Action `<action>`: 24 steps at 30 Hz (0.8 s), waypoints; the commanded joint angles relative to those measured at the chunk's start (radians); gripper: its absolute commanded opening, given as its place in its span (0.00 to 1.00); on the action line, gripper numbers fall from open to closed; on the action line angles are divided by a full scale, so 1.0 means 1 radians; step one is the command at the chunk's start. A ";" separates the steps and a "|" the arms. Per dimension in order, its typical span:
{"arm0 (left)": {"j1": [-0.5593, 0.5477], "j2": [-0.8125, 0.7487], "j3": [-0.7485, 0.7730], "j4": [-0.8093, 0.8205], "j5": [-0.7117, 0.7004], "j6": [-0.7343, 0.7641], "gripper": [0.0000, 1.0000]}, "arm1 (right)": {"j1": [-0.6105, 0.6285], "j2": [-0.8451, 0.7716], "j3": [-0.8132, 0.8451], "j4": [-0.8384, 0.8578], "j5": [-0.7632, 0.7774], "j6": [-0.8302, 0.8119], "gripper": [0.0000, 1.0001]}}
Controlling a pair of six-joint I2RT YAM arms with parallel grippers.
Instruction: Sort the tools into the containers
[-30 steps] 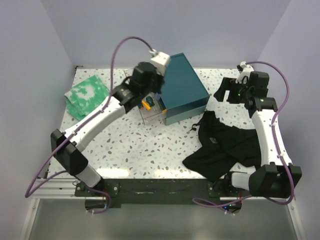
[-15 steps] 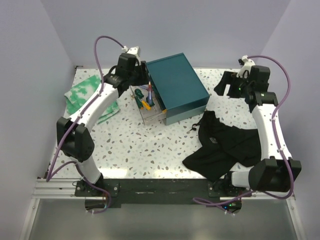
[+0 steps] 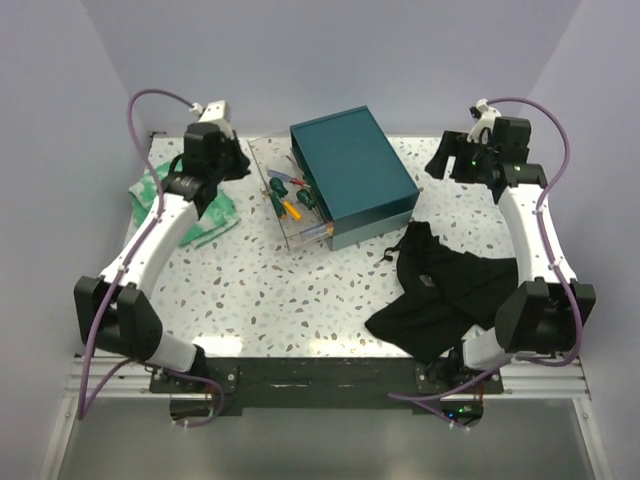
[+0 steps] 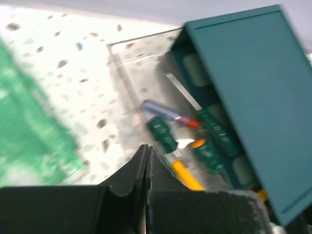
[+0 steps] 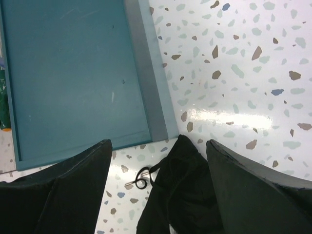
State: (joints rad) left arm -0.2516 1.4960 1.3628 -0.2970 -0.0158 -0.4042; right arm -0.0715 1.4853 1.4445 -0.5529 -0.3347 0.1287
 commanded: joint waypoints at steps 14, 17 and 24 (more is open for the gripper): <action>0.048 -0.020 -0.338 0.315 0.161 0.199 0.00 | 0.141 0.446 0.424 0.027 0.226 -0.123 0.76; 0.048 -0.011 -0.383 0.452 0.266 0.222 0.00 | 0.148 0.535 0.503 0.027 0.217 -0.129 0.75; 0.046 0.101 -0.312 0.510 0.413 0.197 0.00 | 0.214 0.622 0.579 0.008 0.139 -0.207 0.76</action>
State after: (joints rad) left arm -0.2050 1.5391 0.9913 0.1062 0.2684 -0.2150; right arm 0.0879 2.1304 1.9598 -0.5430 -0.1394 -0.0319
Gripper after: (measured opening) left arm 0.012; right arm 0.755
